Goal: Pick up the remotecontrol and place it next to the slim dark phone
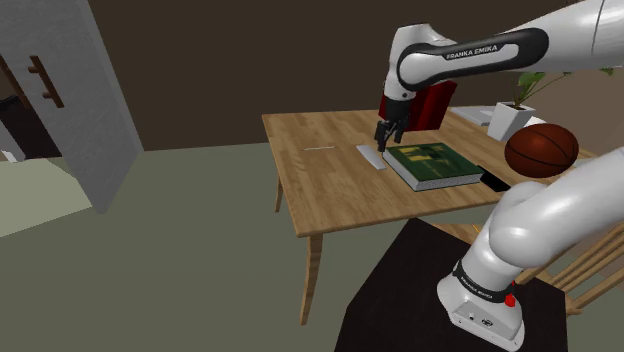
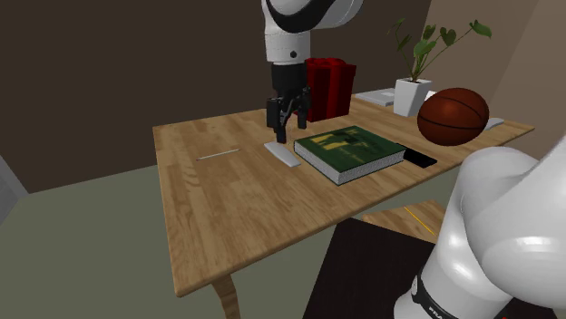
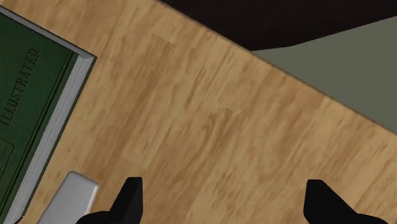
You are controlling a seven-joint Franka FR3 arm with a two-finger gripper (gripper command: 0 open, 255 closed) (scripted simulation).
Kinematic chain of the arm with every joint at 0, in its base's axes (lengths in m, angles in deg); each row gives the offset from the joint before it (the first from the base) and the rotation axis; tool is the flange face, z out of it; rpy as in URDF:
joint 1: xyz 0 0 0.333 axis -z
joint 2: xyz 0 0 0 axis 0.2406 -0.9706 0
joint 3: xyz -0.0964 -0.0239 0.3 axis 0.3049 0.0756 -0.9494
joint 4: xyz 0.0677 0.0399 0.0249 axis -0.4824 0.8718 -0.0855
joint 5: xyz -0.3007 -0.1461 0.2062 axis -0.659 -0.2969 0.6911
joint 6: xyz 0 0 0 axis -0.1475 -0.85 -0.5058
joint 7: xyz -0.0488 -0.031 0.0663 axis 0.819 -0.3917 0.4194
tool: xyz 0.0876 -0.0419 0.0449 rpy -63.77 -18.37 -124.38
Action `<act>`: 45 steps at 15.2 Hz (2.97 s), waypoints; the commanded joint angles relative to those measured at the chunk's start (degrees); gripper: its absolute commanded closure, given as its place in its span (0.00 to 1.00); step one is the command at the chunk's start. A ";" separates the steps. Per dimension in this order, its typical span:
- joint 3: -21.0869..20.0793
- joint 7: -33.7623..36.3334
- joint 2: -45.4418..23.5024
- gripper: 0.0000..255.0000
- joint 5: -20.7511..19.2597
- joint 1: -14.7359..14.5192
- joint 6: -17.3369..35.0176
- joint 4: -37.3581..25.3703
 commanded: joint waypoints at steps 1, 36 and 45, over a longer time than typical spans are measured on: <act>1.43 0.11 -3.40 0.00 -0.04 0.86 3.23 -0.65; 9.57 -5.70 -53.31 0.00 19.68 12.65 25.99 -28.74; 9.46 -5.92 -54.00 1.00 19.87 13.00 25.75 -29.64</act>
